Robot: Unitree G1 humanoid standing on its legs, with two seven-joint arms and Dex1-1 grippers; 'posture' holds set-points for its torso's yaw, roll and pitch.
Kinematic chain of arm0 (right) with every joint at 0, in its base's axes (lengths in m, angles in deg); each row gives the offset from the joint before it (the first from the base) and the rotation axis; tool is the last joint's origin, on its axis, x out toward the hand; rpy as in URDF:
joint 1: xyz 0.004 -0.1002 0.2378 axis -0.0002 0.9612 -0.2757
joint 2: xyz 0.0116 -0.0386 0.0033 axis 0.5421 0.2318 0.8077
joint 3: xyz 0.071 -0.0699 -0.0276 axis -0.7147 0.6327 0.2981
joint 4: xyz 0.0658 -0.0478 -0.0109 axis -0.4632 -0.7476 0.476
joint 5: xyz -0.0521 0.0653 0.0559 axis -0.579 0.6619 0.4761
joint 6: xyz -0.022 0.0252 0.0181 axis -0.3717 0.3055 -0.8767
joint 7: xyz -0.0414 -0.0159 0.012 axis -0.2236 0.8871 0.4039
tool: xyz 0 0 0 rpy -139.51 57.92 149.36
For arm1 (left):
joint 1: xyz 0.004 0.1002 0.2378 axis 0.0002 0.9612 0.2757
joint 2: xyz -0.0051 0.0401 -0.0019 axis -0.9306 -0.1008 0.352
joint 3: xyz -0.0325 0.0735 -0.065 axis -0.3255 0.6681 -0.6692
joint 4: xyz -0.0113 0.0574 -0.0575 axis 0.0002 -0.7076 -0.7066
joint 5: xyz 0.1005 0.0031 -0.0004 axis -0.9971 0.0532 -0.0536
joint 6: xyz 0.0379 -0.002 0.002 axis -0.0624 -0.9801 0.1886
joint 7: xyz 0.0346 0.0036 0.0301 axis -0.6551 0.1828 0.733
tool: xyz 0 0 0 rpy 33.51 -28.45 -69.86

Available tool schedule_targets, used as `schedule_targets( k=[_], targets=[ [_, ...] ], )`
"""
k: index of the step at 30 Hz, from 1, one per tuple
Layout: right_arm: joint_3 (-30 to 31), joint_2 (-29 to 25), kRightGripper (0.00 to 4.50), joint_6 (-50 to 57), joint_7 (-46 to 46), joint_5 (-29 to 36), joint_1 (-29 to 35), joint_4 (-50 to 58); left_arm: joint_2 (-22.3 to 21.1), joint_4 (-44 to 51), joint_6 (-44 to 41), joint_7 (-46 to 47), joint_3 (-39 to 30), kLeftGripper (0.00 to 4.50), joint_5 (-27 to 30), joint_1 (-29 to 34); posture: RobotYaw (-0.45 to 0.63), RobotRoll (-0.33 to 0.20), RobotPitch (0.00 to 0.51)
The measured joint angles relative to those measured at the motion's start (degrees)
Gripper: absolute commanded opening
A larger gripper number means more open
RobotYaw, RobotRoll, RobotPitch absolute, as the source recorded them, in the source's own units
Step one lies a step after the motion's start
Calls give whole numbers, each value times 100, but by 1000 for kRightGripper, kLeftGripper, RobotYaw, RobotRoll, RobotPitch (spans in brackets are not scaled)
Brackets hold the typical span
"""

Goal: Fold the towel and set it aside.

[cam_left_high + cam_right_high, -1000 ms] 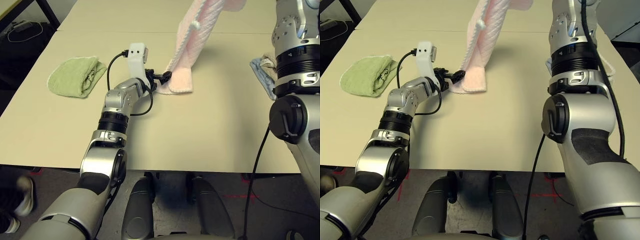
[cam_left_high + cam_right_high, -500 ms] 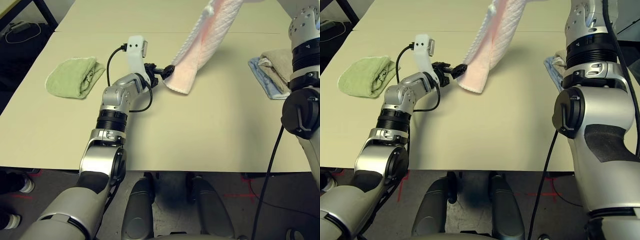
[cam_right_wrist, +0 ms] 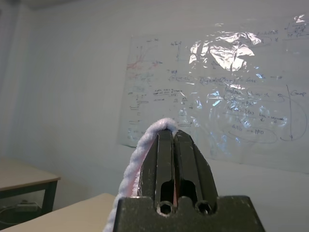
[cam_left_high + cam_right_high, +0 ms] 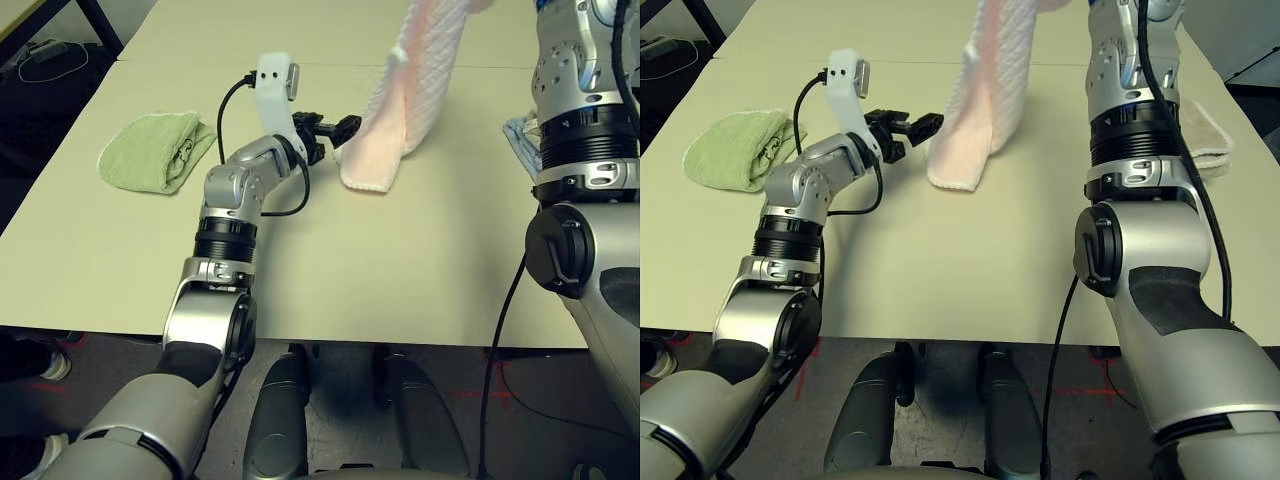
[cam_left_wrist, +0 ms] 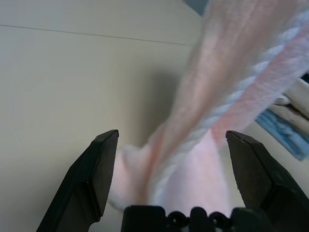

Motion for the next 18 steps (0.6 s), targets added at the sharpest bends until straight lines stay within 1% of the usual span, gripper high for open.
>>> schedule_targets(
  k=[8,18],
  targets=[
    [-25,-44,16,-1,5,-4,-75,-124,28,95,-75,-35,61,4500,25,5,66,0,231],
    [-20,-24,16,-61,-3,-11,-278,-267,-108,862,-1010,-434,272,4500,313,401,50,0,238]
  ],
)
